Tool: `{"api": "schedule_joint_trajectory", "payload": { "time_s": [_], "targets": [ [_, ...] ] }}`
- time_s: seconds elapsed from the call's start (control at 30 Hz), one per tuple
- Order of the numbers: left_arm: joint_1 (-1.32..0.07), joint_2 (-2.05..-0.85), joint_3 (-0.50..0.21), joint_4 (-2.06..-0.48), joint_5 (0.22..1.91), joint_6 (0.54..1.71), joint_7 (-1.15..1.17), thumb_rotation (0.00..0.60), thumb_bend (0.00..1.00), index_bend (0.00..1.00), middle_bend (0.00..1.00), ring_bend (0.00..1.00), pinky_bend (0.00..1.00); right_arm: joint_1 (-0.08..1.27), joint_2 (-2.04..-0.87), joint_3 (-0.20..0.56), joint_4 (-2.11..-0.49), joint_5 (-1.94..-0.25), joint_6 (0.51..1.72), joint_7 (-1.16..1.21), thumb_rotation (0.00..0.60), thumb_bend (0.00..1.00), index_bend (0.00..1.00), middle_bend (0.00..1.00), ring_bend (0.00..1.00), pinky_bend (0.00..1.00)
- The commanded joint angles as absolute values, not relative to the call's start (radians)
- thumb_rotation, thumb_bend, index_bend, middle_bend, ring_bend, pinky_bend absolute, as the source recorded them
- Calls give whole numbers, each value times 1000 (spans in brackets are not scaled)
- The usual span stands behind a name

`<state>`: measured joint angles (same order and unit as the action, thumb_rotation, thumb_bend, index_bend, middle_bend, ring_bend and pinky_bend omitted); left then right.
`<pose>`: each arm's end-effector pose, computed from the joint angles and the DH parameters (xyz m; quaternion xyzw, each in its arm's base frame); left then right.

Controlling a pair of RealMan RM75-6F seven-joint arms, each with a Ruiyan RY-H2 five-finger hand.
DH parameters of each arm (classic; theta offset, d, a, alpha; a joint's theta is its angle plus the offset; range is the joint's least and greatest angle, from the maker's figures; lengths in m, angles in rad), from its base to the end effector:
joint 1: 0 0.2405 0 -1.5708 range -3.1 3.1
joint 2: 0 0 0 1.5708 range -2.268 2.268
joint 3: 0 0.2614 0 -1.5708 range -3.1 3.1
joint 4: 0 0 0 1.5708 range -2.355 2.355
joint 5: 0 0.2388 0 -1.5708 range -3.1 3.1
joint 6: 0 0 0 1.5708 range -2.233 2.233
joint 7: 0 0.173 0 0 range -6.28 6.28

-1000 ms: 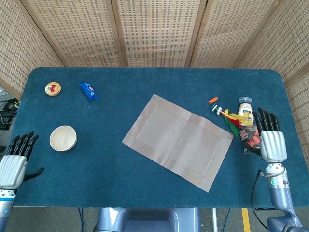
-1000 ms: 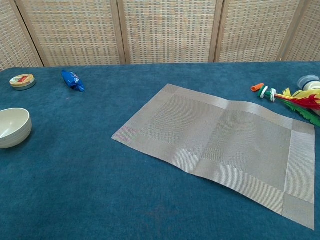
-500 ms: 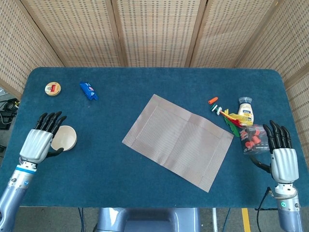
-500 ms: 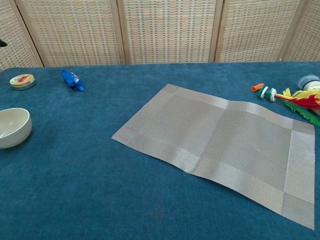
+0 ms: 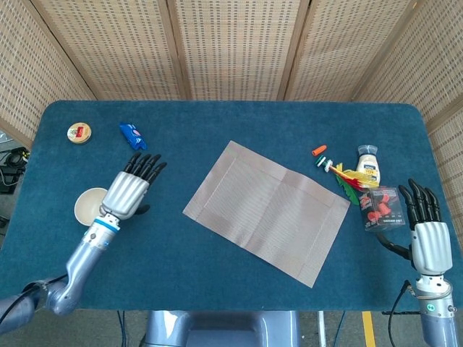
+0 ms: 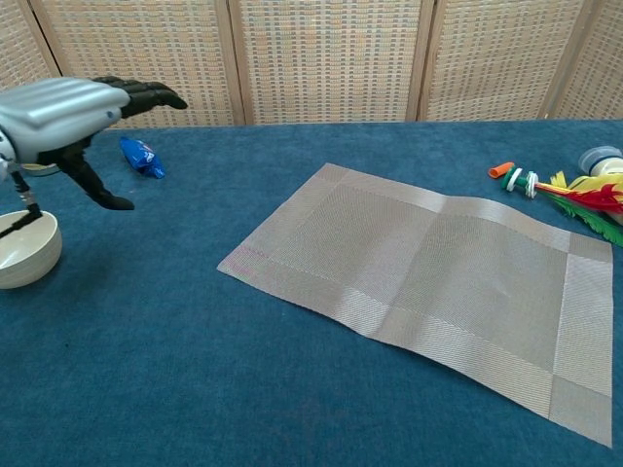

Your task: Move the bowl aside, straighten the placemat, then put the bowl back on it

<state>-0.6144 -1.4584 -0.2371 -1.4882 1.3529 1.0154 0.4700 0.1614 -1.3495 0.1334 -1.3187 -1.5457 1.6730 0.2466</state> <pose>-0.1614 0.3784 -0.0052 -0.7605 -0.2422 -0.3647 0.4796 -0.3177 -0.2532 0.1272 0.5256 -0.3296 0.5494 0.5597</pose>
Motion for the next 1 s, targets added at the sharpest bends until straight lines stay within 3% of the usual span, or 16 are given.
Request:
{"api": "schedule_joint_trajectory", "payload": {
  "time_s": [0.03,0.43,1.0],
  "targets": [
    [-669,-1518,-243,-1453,1315,976,541,600,65,75,0,0,0,160,-1348,137,-1317,-1551,1679,253,600,263,46,0,0,0],
    [-781,-1650,-220,-1348,1158,884,711,600,66,59,0,0,0,158,-1339,146,-1316,-1547,1665,301,600,264,47,0,0,0],
    [-847,-1787,-175,-1173,1144,865,684,600,65,55,0,0,0,158,-1333,154,-1315,-1540,1645,342,600,263,47,0,0,0]
  ]
}}
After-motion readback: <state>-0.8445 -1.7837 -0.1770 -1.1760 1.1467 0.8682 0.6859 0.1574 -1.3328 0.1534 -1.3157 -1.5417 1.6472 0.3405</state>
